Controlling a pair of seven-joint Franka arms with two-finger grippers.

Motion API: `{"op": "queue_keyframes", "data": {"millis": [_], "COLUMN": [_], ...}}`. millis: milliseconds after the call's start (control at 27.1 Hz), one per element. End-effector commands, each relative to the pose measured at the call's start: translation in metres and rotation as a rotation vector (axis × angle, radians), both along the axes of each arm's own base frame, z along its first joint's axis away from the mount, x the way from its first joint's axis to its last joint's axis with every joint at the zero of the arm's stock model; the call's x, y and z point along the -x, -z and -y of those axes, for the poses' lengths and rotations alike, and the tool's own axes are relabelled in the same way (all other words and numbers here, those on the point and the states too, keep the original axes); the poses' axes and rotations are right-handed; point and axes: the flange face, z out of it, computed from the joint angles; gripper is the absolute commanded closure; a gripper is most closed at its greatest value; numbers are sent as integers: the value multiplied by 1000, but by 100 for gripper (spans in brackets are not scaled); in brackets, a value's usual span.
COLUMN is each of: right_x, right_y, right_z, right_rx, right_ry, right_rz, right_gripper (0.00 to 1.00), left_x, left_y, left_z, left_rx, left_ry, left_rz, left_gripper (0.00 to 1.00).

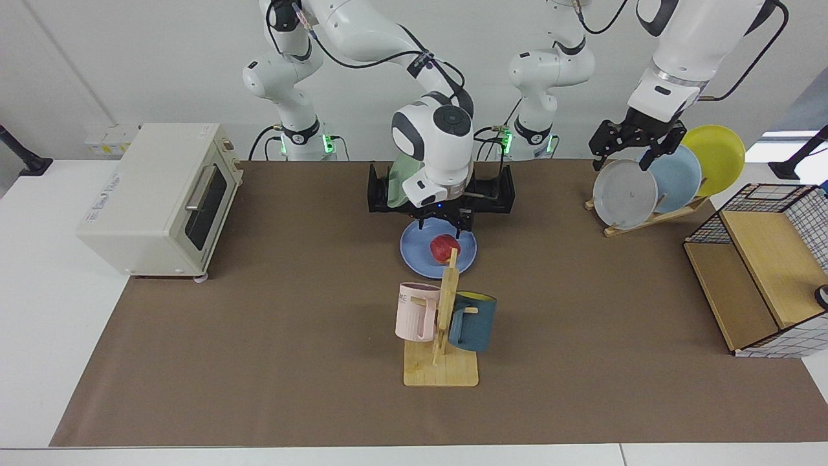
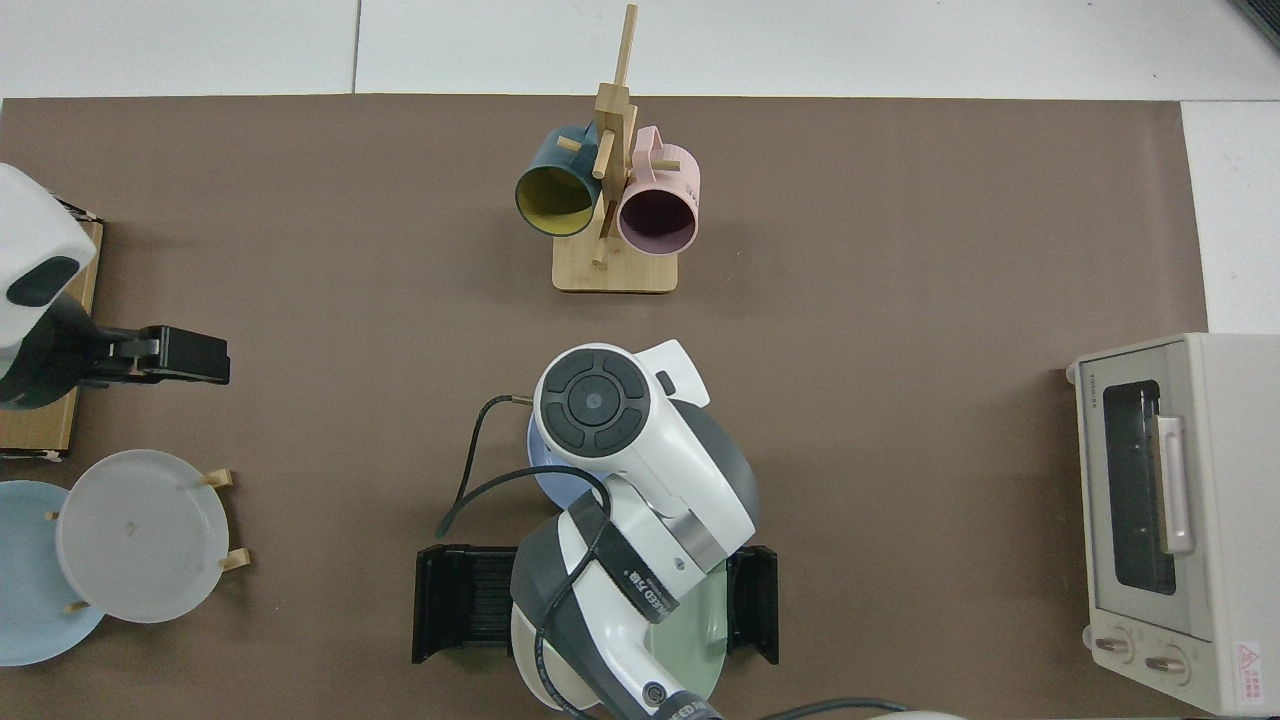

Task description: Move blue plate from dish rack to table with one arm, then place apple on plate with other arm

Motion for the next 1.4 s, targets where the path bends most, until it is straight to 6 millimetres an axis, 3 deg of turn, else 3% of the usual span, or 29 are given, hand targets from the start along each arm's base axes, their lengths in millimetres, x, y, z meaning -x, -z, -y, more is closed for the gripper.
{"op": "queue_keyframes", "data": {"millis": [0, 147, 295, 442, 700, 995, 1253, 1363], "right_x": [-17, -24, -35, -44, -57, -65, -61, -59], "right_y": [-64, -108, -126, -172, -209, -226, -230, -230], "right_z": [36, 76, 119, 165, 260, 367, 431, 443], "right_rx": [-33, -42, -22, -39, -46, -29, -33, -44], "right_ry": [-37, -96, -129, -195, -344, -453, -433, -404], "right_rz": [0, 19, -8, 25, 61, 84, 72, 61], "right_gripper": [0, 0, 0, 0, 0, 0, 0, 0], "left_x": [2, 2, 2, 2, 3, 3, 2, 2], "left_y": [-1, -1, -1, 0, 2, 5, 6, 6], "left_z": [0, 0, 0, 0, 1, 4, 4, 4], "left_rx": [3, 3, 3, 3, 3, 2, 2, 2], "left_ry": [13, 14, 14, 14, 13, 11, 12, 12], "left_rz": [-12, -12, -12, -13, -18, -24, -20, -20], "left_gripper": [0, 0, 0, 0, 0, 0, 0, 0]}}
